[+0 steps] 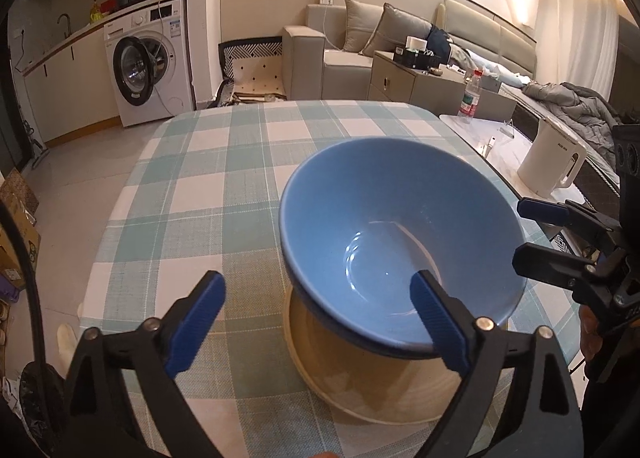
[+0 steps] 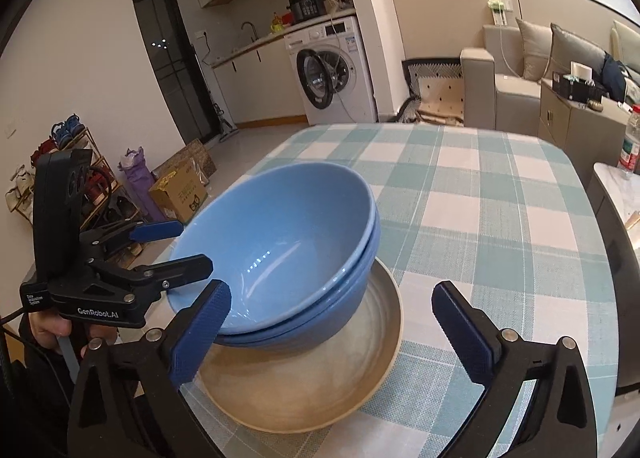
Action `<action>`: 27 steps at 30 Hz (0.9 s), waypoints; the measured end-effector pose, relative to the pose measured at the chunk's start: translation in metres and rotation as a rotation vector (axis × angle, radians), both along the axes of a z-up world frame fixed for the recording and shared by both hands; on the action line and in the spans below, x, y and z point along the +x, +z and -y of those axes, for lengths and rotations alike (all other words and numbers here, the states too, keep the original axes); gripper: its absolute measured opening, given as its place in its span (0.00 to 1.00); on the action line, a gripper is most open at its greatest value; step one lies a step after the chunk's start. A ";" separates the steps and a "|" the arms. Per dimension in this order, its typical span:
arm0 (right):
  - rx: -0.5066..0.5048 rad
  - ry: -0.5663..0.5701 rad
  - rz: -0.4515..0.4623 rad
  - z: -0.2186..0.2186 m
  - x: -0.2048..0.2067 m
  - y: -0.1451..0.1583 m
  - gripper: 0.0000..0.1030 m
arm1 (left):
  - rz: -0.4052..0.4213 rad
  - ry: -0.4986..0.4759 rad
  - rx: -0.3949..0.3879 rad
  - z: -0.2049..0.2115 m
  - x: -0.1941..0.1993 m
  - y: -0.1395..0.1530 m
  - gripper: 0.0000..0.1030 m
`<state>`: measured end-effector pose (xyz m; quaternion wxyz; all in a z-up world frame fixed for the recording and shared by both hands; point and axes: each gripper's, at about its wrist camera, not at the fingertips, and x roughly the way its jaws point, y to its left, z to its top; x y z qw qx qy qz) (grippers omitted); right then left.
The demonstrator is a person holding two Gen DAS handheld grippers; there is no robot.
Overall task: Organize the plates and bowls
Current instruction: 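Lower the bowl stack onto the cream plates and open both grippers, then withdraw both open grippers from the stacked bowls and plates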
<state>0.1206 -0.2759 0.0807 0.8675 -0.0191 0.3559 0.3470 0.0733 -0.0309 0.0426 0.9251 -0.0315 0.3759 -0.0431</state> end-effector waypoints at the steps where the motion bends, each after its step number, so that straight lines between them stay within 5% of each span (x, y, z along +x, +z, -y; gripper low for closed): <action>1: 0.004 0.002 0.014 0.000 -0.003 0.002 0.99 | 0.016 -0.003 0.001 -0.001 -0.003 0.002 0.96; 27: 0.028 -0.044 0.199 0.012 -0.073 0.007 0.99 | 0.206 0.014 -0.007 -0.028 -0.065 0.002 1.00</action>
